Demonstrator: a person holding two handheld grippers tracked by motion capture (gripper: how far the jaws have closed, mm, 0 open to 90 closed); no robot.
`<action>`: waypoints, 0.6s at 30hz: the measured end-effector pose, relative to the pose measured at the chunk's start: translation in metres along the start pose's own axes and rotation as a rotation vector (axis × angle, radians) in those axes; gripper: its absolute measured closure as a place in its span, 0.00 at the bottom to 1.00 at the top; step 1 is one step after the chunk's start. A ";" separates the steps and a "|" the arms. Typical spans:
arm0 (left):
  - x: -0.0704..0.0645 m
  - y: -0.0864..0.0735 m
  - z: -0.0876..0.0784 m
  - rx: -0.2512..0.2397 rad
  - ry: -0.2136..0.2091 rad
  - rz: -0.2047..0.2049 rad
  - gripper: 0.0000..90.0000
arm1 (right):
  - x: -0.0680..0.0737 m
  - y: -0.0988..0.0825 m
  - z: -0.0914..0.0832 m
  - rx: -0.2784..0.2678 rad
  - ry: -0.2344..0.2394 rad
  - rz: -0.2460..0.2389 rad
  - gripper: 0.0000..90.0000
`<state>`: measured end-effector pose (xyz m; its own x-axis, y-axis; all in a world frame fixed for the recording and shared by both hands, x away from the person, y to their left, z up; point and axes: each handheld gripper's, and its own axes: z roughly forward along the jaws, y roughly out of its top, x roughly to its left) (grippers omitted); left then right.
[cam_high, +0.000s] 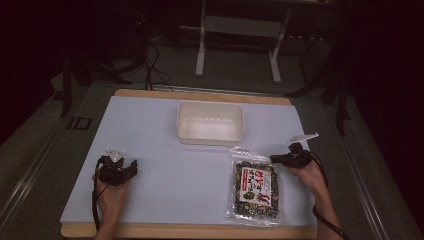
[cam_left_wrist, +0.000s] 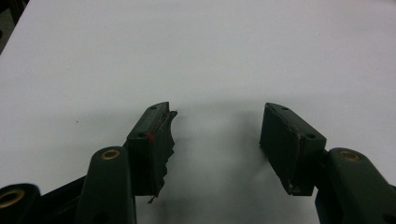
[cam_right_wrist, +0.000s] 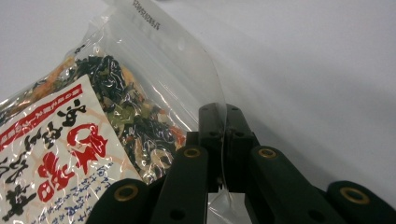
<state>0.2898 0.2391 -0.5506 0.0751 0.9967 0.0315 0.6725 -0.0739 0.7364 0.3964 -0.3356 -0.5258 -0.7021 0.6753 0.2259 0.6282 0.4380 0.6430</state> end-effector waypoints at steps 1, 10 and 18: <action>0.000 0.000 0.000 0.000 -0.001 0.000 0.48 | 0.001 0.000 -0.001 0.000 -0.001 -0.002 0.99; 0.000 0.000 0.000 -0.001 0.000 0.001 0.48 | 0.002 -0.003 -0.010 -0.028 0.010 0.000 0.99; 0.000 0.000 0.000 0.000 0.001 0.001 0.48 | 0.006 0.001 -0.027 -0.080 0.021 -0.014 0.99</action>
<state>0.2898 0.2390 -0.5507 0.0751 0.9966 0.0328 0.6722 -0.0749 0.7366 0.3837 -0.3470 -0.5046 -0.7181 0.6563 0.2315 0.5902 0.3981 0.7023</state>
